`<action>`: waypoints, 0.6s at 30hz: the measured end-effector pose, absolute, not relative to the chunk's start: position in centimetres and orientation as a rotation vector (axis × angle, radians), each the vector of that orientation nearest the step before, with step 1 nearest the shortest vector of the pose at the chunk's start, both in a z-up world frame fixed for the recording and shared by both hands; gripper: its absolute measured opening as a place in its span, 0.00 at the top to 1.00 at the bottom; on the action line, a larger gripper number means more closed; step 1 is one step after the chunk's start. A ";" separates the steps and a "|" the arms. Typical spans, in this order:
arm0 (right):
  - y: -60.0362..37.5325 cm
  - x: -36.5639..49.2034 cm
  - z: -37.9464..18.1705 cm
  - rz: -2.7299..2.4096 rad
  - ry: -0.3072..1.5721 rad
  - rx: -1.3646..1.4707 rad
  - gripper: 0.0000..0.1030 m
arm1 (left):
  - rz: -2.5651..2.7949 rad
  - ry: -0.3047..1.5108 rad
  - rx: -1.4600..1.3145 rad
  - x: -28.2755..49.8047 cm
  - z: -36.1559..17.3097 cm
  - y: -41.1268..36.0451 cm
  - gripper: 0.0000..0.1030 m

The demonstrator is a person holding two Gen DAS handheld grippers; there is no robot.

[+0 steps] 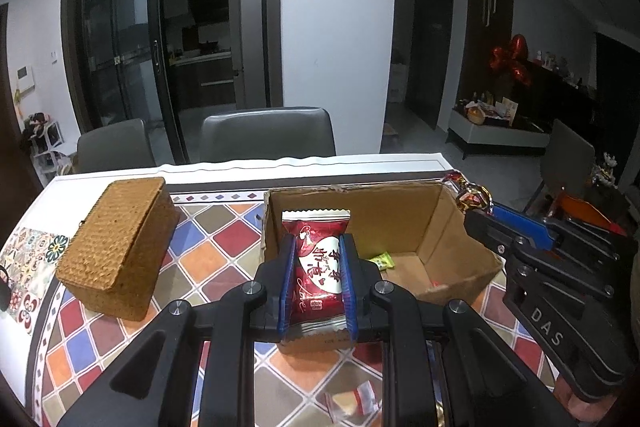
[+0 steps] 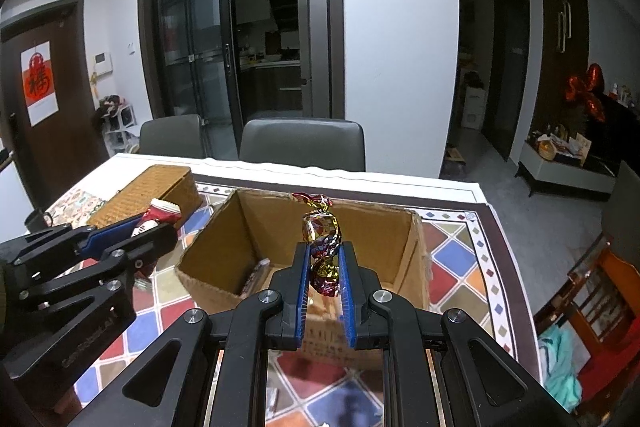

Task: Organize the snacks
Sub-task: 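Carry the red packet and gold candy with both tools over the cardboard box, then open both tools to drop the red packet and gold candy into the box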

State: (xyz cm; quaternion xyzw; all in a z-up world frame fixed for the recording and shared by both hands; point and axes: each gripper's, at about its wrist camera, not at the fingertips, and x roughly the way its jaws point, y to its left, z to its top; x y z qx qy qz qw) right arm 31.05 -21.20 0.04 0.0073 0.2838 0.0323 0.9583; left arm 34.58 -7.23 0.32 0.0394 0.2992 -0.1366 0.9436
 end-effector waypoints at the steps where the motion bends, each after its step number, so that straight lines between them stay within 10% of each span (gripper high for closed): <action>1: -21.2 31.4 -0.1 0.067 0.577 0.017 0.85 | -0.278 0.611 0.080 34.8 0.3 -7.3 0.79; 18: -22.2 35.0 -2.5 0.063 0.613 0.033 0.85 | -0.302 0.639 0.085 38.9 -1.4 -9.0 0.79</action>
